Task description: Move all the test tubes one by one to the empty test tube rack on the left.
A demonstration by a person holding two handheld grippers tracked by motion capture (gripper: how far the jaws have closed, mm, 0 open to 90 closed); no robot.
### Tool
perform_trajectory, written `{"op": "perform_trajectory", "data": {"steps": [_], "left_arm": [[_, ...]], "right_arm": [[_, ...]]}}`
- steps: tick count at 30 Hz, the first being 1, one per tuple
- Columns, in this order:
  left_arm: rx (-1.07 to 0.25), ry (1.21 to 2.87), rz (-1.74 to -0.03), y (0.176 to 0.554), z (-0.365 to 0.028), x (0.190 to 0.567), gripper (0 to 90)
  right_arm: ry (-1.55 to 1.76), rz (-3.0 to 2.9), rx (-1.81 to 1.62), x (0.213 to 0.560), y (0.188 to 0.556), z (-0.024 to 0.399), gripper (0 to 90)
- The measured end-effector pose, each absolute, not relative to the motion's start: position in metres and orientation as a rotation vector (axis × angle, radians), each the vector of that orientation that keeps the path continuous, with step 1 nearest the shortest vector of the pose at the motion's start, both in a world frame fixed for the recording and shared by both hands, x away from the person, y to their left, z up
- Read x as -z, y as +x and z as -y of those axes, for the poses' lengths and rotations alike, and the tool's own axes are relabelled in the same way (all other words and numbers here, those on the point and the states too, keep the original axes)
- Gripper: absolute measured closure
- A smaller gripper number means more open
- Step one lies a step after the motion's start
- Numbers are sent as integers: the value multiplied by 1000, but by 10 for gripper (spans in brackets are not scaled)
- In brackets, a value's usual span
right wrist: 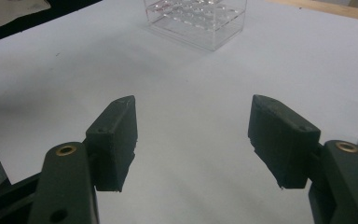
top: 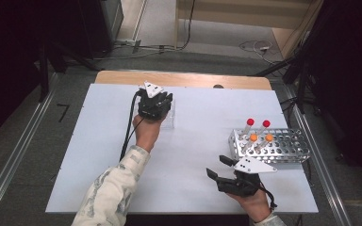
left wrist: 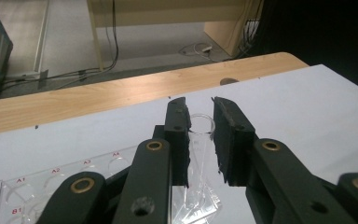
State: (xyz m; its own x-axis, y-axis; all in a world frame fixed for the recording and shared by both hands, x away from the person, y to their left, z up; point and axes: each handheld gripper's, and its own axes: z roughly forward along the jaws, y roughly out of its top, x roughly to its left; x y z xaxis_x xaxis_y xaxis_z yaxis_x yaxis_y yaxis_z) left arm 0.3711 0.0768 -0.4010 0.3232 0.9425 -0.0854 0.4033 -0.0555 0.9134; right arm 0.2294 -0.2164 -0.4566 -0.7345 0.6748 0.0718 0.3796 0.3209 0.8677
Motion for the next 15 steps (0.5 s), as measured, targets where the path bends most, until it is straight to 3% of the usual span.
{"op": "perform_trajectory", "data": {"steps": [15], "left_arm": [[-719, 1684, -1246, 372, -70, 423, 757]], "right_arm": [[950, -2291, -1374, 457, 229, 216, 311]]}}
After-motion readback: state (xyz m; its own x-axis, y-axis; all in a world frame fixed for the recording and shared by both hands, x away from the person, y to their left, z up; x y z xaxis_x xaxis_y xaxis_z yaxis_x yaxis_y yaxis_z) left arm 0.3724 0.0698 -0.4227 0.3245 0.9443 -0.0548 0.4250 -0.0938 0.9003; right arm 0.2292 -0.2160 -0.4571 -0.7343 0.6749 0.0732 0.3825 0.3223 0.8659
